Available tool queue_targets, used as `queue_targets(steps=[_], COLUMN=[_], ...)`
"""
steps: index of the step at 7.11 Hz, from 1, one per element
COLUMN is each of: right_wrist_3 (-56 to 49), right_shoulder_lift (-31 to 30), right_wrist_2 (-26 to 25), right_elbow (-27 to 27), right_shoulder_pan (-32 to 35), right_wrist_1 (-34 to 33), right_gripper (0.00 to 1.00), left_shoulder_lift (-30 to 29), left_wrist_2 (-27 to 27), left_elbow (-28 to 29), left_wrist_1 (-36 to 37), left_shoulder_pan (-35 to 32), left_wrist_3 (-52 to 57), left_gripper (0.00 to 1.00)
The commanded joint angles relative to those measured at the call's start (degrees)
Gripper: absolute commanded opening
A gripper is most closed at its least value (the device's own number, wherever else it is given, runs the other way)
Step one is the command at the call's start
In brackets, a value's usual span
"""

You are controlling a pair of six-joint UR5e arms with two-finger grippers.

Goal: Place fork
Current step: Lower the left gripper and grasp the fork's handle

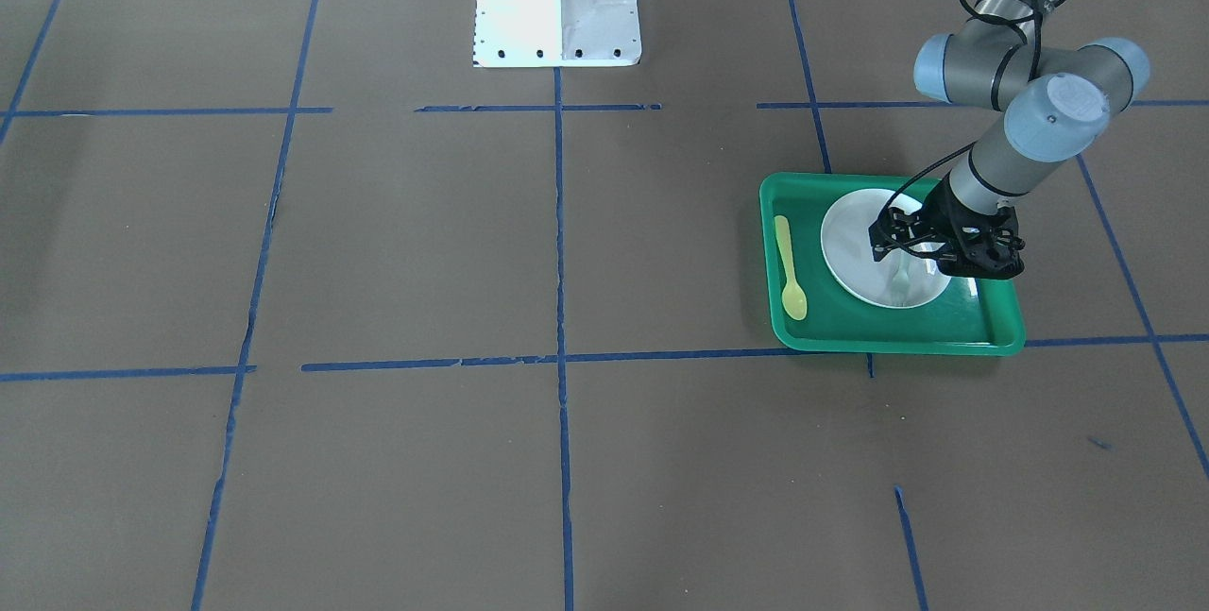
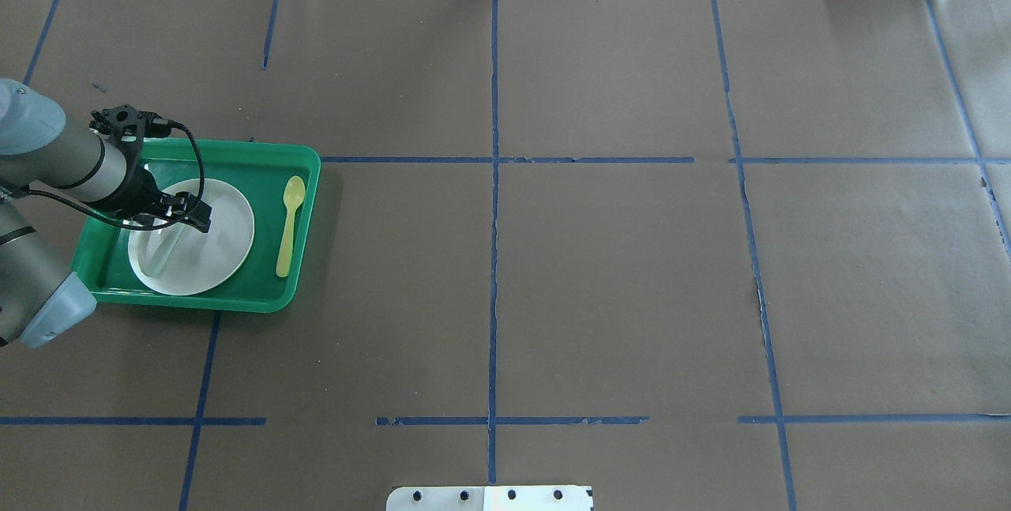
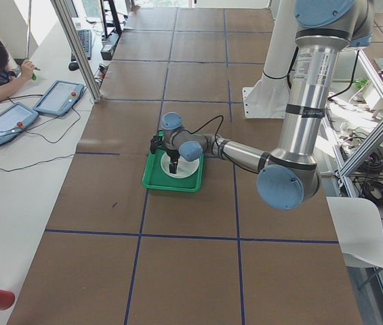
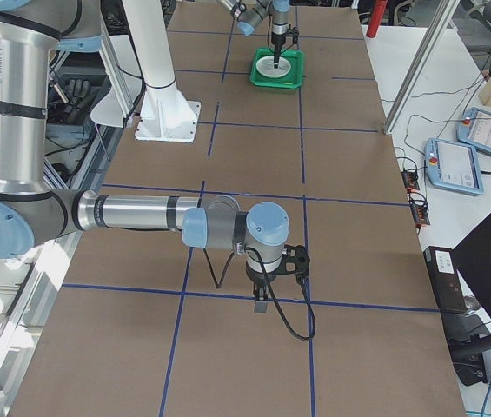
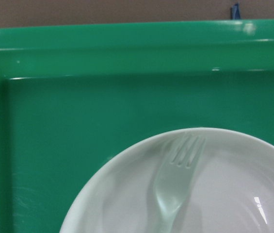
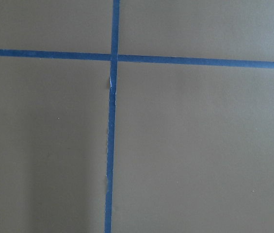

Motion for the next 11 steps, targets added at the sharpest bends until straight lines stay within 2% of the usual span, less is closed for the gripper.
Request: queue_targets(steps=[1, 2, 4, 5, 6, 8, 10, 11], right_wrist_3=[-0.1, -0.1, 0.0, -0.1, 0.0, 0.0, 0.0, -0.1], right_shoulder_lift=[0.0, 0.0, 0.0, 0.0, 0.0, 0.0, 0.0, 0.0], right_wrist_2=[0.0, 0.0, 0.0, 0.0, 0.0, 0.0, 0.0, 0.0], right_elbow=[0.0, 0.0, 0.0, 0.0, 0.0, 0.0, 0.0, 0.0], right_shoulder_pan=[0.0, 0.0, 0.0, 0.0, 0.0, 0.0, 0.0, 0.0], right_wrist_1=[0.0, 0.0, 0.0, 0.0, 0.0, 0.0, 0.0, 0.0], right_gripper=[1.00, 1.00, 1.00, 1.00, 1.00, 1.00, 1.00, 1.00], left_shoulder_lift=[-0.1, -0.1, 0.0, 0.1, 0.1, 0.2, 3.8, 5.0], left_wrist_2=[0.1, 0.1, 0.1, 0.1, 0.1, -0.2, -0.5, -0.5], left_elbow=[0.4, 0.3, -0.1, -0.4, -0.6, -1.5, -8.3, -9.0], left_wrist_1=[0.0, 0.0, 0.0, 0.0, 0.0, 0.0, 1.0, 1.0], left_shoulder_pan=[0.6, 0.6, 0.6, 0.6, 0.5, 0.4, -0.1, -0.7], left_wrist_3=[-0.4, -0.4, -0.4, -0.5, -0.6, -1.4, -0.8, -0.7], left_gripper=[0.87, 0.71, 0.29, 0.13, 0.00, 0.00, 0.00, 0.00])
